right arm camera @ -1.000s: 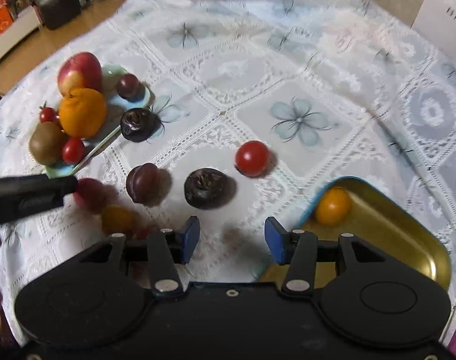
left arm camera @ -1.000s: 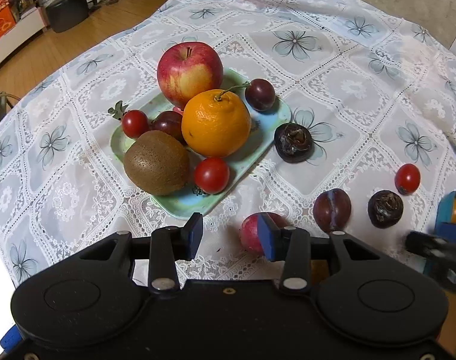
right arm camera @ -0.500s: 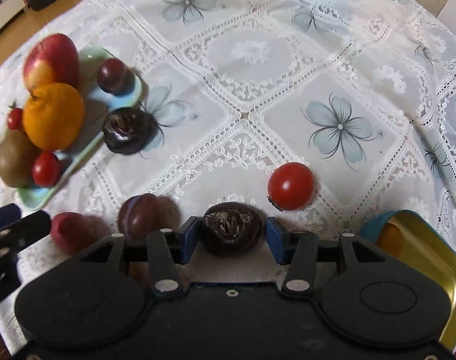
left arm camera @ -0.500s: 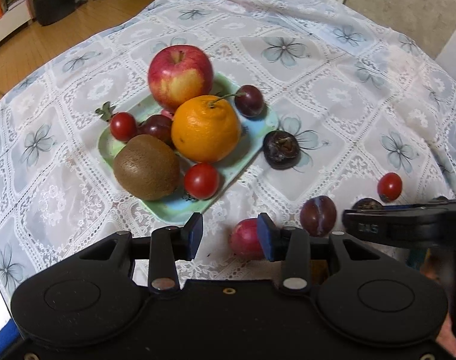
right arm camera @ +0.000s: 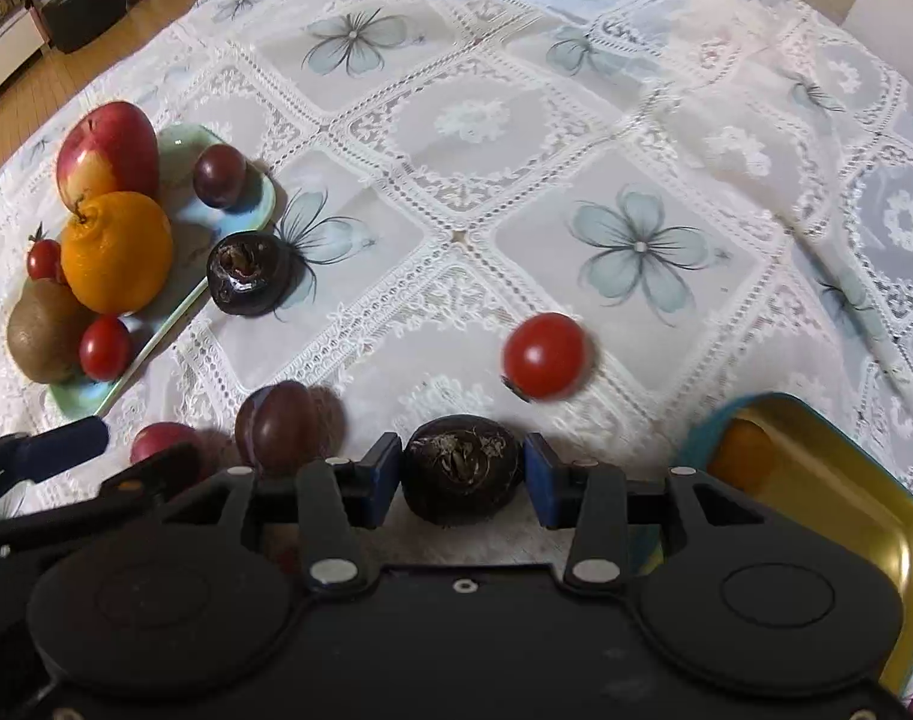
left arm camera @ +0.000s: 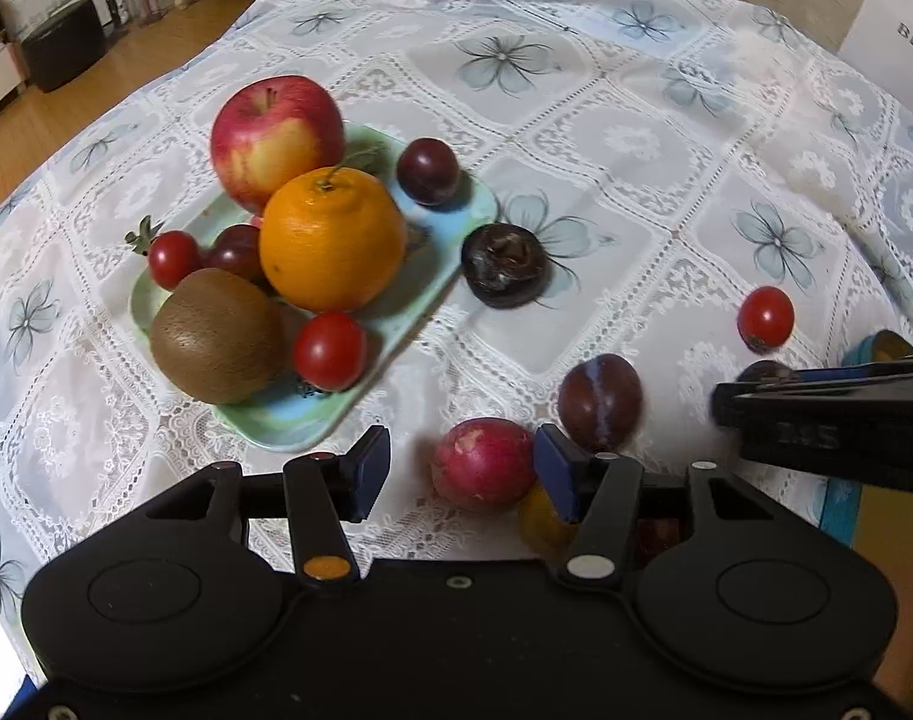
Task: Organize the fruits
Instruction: 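Carry the dark brown fruit toward the tray with the right tool while the left tool carries the pink-red fruit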
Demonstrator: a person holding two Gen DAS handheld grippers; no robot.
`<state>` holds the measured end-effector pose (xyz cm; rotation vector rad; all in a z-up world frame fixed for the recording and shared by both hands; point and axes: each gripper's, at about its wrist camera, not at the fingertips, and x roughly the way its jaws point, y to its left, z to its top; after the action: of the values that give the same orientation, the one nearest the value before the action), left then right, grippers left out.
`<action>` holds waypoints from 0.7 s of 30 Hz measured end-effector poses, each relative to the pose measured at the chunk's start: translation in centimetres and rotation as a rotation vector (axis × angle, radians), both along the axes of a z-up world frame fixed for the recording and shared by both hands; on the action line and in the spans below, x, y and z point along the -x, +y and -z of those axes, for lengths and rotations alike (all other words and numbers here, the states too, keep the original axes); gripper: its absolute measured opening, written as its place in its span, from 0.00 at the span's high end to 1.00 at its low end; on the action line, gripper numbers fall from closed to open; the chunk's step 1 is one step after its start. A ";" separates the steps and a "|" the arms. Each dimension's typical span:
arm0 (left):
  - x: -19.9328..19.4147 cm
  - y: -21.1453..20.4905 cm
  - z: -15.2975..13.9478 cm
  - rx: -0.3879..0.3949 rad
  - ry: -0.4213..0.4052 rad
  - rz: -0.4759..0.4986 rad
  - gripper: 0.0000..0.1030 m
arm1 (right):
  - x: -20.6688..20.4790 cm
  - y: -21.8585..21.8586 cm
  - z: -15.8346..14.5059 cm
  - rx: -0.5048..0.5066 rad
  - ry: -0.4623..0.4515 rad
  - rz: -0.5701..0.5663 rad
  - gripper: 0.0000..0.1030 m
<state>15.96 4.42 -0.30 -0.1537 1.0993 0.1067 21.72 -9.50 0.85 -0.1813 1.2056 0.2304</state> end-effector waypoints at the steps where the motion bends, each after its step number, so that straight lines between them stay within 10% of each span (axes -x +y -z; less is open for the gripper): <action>1: 0.0 -0.1 0.1 -0.003 -0.003 0.002 0.41 | 0.4 -0.5 -0.4 -0.008 -0.004 0.003 0.57; 21: 1.4 -0.3 0.1 -0.035 0.004 -0.119 0.52 | 5.5 -12.8 -3.4 -0.057 -0.037 0.129 0.57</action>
<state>14.57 4.14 -0.43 -0.1877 1.0912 0.2323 16.27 -22.34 4.30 -0.0574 1.1684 0.1478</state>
